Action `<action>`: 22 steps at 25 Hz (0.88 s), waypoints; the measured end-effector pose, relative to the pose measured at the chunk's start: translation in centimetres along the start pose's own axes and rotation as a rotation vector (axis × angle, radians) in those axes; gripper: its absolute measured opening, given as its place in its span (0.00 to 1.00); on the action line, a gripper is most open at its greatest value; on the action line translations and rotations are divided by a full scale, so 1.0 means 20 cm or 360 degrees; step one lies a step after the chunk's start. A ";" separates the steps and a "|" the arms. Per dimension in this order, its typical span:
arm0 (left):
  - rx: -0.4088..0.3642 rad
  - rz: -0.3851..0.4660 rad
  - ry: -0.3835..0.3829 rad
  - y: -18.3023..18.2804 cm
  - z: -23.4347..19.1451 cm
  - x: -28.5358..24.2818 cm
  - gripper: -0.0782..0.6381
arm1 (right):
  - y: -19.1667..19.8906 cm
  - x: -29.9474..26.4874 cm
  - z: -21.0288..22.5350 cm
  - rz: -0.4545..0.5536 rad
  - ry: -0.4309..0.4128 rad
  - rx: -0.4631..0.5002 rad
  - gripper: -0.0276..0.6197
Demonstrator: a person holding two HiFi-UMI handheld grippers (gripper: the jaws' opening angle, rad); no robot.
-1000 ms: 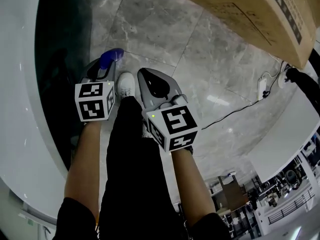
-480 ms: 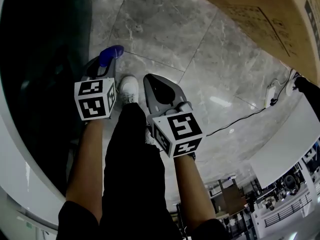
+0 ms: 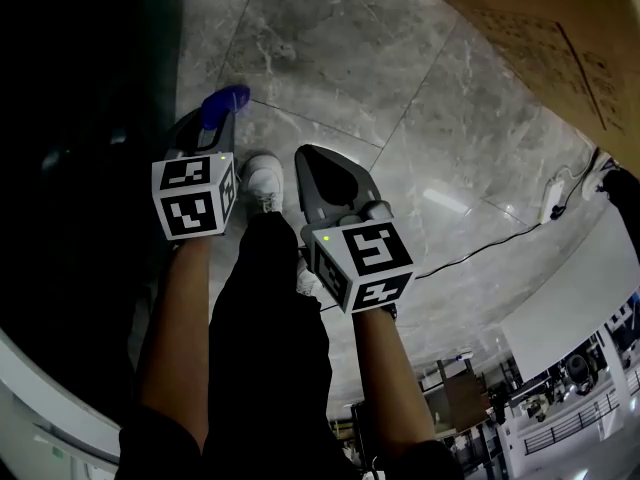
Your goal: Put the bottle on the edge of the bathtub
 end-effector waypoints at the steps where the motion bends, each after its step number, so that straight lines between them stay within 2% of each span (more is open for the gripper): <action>1: 0.0007 -0.0001 -0.0006 0.00 -0.01 -0.01 0.32 | 0.00 -0.02 0.00 -0.0001 -0.0004 -0.0001 0.06; 5: 0.0007 0.0016 -0.0003 0.00 -0.03 -0.05 0.32 | 0.00 -0.07 0.02 0.0004 -0.0004 -0.0014 0.06; 9: -0.0033 0.0054 0.0010 -0.03 -0.02 -0.07 0.32 | 0.00 -0.10 0.04 0.0007 0.0000 -0.0013 0.06; 13: -0.0102 0.0025 0.0025 -0.01 0.01 -0.07 0.32 | 0.01 -0.10 0.03 0.0004 0.0010 -0.0023 0.06; 22: 0.0001 0.0004 0.0043 0.00 -0.01 -0.07 0.32 | -0.01 -0.09 0.02 0.0005 0.0016 -0.0010 0.06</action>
Point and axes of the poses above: the fingertips, and each gripper's own axes: x backward along the fingers, z to its right, y out of its underside, the point moved 7 cm from there along x, backward along the fingers, and after that the axes turned 8 degrees about -y, right-handed, at the moved point
